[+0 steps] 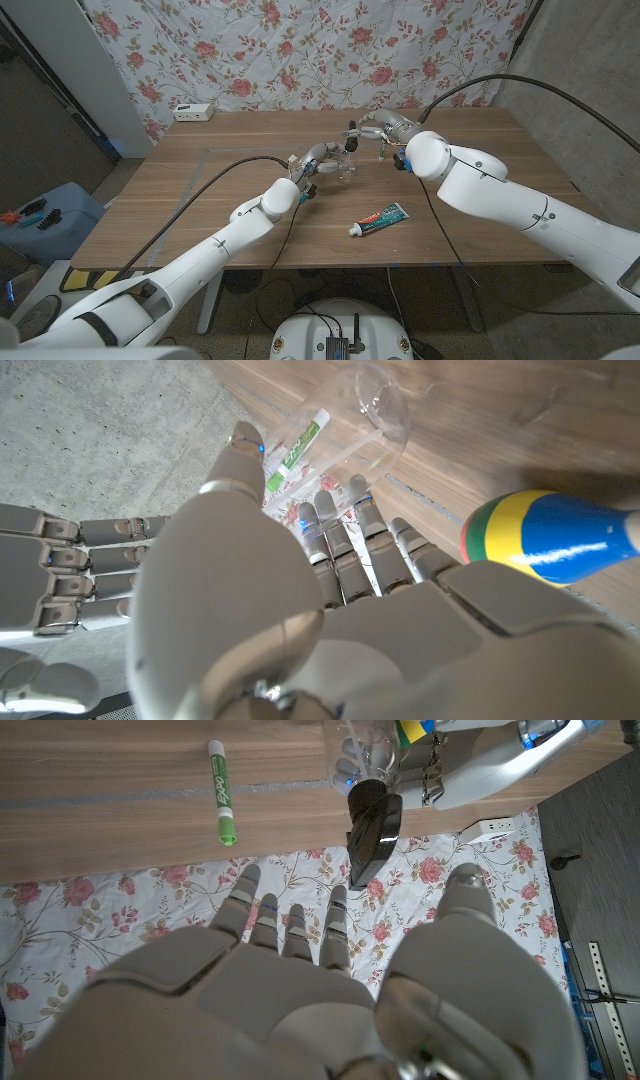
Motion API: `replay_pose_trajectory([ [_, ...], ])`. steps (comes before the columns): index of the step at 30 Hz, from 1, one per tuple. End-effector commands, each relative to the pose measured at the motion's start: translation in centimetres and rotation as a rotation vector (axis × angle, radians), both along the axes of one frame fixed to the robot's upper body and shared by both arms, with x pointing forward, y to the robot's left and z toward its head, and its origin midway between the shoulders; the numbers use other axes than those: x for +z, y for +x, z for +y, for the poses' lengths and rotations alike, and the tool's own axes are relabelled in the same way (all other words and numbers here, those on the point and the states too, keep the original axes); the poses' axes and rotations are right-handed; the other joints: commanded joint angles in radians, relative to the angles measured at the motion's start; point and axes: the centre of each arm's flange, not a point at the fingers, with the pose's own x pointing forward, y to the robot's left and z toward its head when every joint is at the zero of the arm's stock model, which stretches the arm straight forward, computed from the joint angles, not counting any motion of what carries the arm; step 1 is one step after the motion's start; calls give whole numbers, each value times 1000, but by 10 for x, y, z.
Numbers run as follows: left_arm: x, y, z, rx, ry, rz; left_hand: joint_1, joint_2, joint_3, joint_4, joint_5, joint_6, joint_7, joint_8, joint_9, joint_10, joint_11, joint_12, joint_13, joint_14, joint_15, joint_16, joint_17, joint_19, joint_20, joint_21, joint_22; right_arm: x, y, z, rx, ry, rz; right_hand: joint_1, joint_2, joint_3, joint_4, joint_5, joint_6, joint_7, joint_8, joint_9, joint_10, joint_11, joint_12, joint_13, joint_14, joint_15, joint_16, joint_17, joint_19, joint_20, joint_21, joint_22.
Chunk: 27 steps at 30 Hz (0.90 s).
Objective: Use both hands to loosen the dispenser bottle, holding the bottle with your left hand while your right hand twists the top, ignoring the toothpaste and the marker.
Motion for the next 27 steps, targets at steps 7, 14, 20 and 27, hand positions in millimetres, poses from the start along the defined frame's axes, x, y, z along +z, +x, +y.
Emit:
replay_pose_trajectory([
  [7, -3, 3, -4, -7, -4, 6, -2, 91, 39, 27, 7, 45, -14, 14, 2, 55, -39, 10, 91, 16, -100, 4, 4, 10, -43, -3, 0, 7, 3, 11, -95, -77, 16, 40, 1, 18, -15, 14, 13, 1, 12, 8, -6, 9, 6, 5, -5, 3, 1, 2, -4, -1, 8, 3],
  [14, -4, 2, -6, -3, -9, 10, -5, 92, 40, 28, 8, 49, -15, 17, 2, 59, -43, 11, 93, 21, -101, 3, 4, 11, -43, -3, 0, 7, 4, 13, -127, -101, 34, 64, 2, 30, -20, 19, 18, 1, 18, 12, -9, 11, 7, 5, -4, 3, 2, 1, -1, -2, 9, 3],
  [20, -5, 2, -7, -5, -8, 11, -7, 92, 41, 27, 9, 50, -15, 18, 2, 60, -43, 11, 94, 25, -101, 3, 4, 11, -43, -3, 0, 6, 5, 15, -141, -112, 39, 90, -1, 43, -23, 23, 31, 3, 27, 16, -9, 12, 9, 5, -3, 3, 3, 1, 1, -2, 10, 3],
  [27, -5, 2, -8, -7, -9, 14, -9, 91, 41, 27, 10, 51, -14, 19, 1, 63, -44, 11, 95, 26, -101, 2, 5, 11, -42, -3, 0, 5, 6, 15, -154, -112, 42, 117, -3, 56, -25, 26, 43, -2, 37, 20, -9, 12, 10, 5, 0, 2, 4, 1, 7, -4, 12, 2],
])
